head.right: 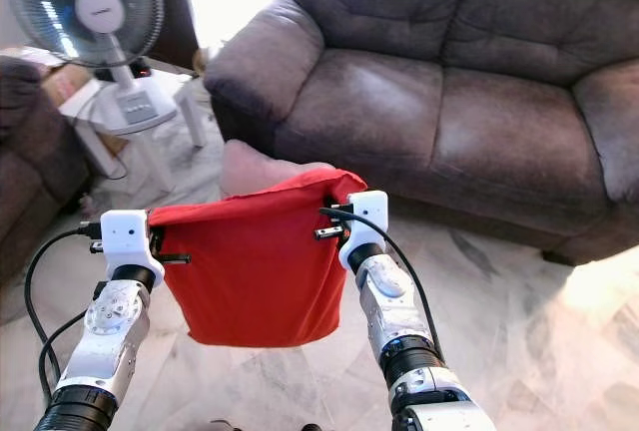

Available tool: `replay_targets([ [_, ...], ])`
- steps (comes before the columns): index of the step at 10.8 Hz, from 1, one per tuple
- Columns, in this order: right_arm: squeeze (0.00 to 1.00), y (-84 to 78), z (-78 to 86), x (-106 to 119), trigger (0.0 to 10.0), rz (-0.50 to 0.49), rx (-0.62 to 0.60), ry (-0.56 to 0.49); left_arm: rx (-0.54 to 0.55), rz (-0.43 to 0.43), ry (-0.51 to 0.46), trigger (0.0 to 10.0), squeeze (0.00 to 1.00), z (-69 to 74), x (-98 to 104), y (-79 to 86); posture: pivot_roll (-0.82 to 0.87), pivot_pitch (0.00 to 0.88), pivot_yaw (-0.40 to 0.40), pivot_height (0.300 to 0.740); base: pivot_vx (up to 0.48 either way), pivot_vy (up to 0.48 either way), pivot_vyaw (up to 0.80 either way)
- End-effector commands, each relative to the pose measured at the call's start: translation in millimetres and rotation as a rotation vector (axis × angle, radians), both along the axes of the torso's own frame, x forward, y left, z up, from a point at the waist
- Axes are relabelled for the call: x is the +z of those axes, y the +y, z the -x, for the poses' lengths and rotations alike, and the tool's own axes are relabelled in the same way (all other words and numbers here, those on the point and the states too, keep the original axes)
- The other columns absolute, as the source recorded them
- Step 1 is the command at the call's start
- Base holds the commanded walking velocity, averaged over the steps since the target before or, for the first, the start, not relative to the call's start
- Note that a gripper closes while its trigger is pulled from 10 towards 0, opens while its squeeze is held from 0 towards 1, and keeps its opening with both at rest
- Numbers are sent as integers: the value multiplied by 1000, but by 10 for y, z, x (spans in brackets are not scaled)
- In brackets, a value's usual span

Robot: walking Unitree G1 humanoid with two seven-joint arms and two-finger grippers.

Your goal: Move the pillow to the sofa from floor

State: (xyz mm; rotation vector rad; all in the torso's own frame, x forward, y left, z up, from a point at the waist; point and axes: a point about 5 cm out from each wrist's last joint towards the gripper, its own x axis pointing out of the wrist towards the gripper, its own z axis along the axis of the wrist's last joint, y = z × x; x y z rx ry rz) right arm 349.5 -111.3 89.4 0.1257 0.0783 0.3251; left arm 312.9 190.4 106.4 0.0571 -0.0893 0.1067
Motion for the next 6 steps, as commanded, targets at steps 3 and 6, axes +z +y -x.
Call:
replay_targets([
  [3,0,-97,-54,86,10000,-8,-55,-33,52,13,-106,10000,0,-20,231,157,115,127,-34,740,179,0,-760],
  [6,0,-140,-75,101,10000,-7,-92,-33,22,14,-110,10000,0,-20,234,112,118,130,-37,740,480,0,0],
])
